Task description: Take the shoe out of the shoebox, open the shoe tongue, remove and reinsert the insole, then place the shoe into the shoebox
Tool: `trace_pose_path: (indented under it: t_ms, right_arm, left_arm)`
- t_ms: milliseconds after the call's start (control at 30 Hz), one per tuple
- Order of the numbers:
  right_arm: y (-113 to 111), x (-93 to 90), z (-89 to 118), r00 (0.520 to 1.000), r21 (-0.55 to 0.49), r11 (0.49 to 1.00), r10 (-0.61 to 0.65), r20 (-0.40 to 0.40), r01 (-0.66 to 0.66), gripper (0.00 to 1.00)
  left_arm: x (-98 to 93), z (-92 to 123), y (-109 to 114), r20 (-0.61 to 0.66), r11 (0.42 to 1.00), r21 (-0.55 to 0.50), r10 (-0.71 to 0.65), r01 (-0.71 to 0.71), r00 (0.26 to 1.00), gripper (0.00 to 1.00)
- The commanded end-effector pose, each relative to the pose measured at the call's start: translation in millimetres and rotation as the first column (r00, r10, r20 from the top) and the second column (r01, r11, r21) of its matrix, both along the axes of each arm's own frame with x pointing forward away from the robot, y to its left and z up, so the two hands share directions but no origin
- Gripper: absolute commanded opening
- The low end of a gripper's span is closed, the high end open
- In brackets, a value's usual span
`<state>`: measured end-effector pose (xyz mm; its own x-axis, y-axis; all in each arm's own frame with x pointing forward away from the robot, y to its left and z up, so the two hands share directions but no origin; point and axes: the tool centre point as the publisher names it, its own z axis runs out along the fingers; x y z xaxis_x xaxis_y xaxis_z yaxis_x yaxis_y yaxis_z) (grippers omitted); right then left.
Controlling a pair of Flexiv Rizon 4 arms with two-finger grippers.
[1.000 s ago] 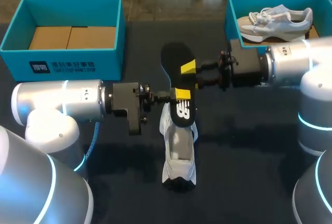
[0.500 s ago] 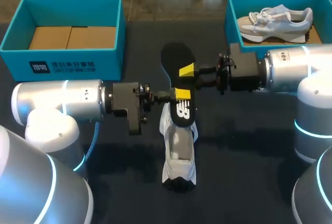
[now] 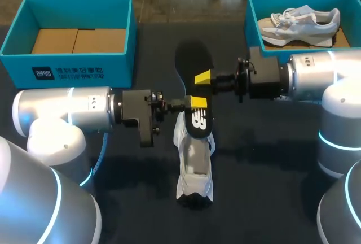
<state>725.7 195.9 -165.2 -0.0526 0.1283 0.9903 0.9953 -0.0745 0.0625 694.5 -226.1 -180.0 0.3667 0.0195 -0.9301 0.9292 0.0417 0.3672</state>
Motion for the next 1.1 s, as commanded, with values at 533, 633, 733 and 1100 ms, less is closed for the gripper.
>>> trace_pose_path:
  t_ms: [533, 633, 733, 1100]
  right_arm:
    - [-4, -0.2, -13, 1.000, 0.014, 1.000, -0.003, 0.010, 0.003, 0.00]
    - [-9, -0.9, -22, 1.000, 0.010, 1.000, -0.002, 0.006, 0.002, 0.00]
    - [-11, -1.3, -30, 1.000, 0.016, 1.000, 0.000, -0.003, 0.000, 0.00]
    - [-11, -0.7, -42, 0.999, 0.030, 0.999, -0.023, -0.029, 0.023, 0.00]
  left_arm:
    - [-5.8, 13, 32, -0.111, 0.996, 0.090, 0.009, 0.002, 0.994, 1.00]
    - [-4.1, 18, 49, -0.136, 0.991, 0.134, 0.006, 0.012, 0.991, 1.00]
    - [-0.6, 23, 63, -0.156, 0.976, 0.216, 0.002, 0.032, 0.988, 1.00]
    - [11.5, 43, 91, -0.095, 0.918, 0.395, -0.007, 0.045, 0.995, 1.00]
